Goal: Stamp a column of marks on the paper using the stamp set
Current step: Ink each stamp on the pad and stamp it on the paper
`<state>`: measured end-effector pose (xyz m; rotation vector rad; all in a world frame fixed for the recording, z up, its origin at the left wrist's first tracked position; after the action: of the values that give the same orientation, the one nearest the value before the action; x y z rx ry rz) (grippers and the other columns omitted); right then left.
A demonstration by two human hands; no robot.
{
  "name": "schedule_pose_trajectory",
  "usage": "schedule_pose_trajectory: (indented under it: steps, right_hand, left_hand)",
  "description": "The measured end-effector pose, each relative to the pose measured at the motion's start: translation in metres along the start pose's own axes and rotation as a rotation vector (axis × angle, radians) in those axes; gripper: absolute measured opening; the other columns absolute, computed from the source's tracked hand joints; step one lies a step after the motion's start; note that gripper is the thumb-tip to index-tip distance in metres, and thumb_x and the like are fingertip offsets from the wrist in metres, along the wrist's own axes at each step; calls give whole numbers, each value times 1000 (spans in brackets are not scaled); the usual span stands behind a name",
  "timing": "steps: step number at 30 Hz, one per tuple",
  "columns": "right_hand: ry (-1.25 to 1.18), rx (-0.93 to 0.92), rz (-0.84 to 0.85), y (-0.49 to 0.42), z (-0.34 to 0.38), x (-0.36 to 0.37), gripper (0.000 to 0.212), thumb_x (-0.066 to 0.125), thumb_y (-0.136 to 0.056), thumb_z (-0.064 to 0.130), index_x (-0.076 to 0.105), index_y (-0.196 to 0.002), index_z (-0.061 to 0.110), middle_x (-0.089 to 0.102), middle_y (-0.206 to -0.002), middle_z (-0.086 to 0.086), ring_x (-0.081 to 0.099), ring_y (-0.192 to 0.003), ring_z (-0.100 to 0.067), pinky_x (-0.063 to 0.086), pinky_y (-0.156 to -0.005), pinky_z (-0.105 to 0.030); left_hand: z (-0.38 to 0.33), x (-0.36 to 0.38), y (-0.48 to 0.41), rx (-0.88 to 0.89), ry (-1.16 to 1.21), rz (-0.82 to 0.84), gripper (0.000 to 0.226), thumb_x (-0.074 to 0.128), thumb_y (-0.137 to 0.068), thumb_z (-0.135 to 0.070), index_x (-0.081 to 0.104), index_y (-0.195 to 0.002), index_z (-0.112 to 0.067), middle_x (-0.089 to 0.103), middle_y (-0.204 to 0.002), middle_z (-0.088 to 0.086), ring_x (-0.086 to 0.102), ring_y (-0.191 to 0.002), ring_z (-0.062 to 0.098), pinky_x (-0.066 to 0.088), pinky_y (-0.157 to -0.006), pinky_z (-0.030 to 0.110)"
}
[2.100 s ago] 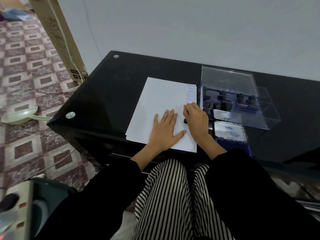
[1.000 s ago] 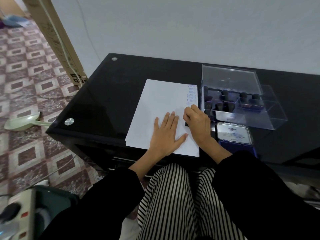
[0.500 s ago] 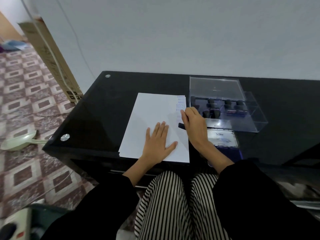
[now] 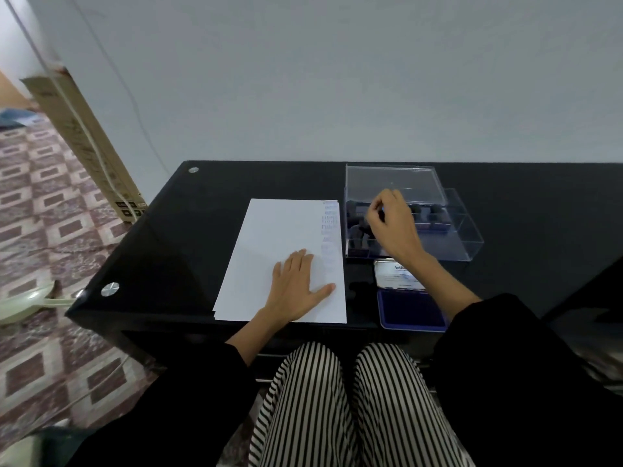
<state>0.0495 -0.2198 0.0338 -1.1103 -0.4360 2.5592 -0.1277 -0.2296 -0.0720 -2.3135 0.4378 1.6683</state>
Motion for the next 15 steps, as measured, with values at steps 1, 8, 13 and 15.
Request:
schedule_pose_trajectory:
  steps: [1, 8, 13, 15]
  right_hand:
    - [-17, 8, 12, 1, -2, -3, 5, 46, -89, 6, 47, -88, 10, 44, -93, -4, 44, -76, -15, 37, -68, -27]
    - [-79, 55, 73, -12, -19, -24, 22, 50, -91, 5, 45, -113, 2, 42, -101, -4, 41, -75, -16, 34, -70, -28]
    - [-108, 121, 26, -28, -33, -42, 22, 63, -86, 7, 54, -105, 0, 51, -94, -5, 48, -83, -16, 37, -60, -12]
    - [-146, 154, 31, -36, -39, -42, 23, 68, -83, 8, 57, -102, 1, 52, -94, -6, 51, -83, -17, 43, -60, -12]
  left_hand:
    - [-4, -3, -1, 8, 24, -13, 74, 45, -89, -57, 24, -145, -12, 19, -155, 6, 16, -143, 21, 14, -116, 43]
    - [-36, -29, -28, 97, 105, -55, 74, 50, -88, -55, 24, -146, -16, 22, -155, 4, 20, -143, 20, 18, -115, 38]
    - [-55, -42, -50, 227, 164, 22, 76, 54, -89, -49, 21, -148, -14, 22, -155, 4, 20, -143, 19, 19, -115, 33]
    - [-57, -49, -64, 238, 185, 31, 65, 46, -95, -43, 20, -148, -15, 20, -156, 3, 18, -144, 18, 18, -115, 31]
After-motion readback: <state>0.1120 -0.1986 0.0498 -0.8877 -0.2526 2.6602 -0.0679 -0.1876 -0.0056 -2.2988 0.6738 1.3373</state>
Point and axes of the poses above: each hand's wrist, its own y-axis away from the middle knuckle, its own x-axis out of the palm, z = x × y, the point moved 8 cm from there along -y, towards the middle knuckle
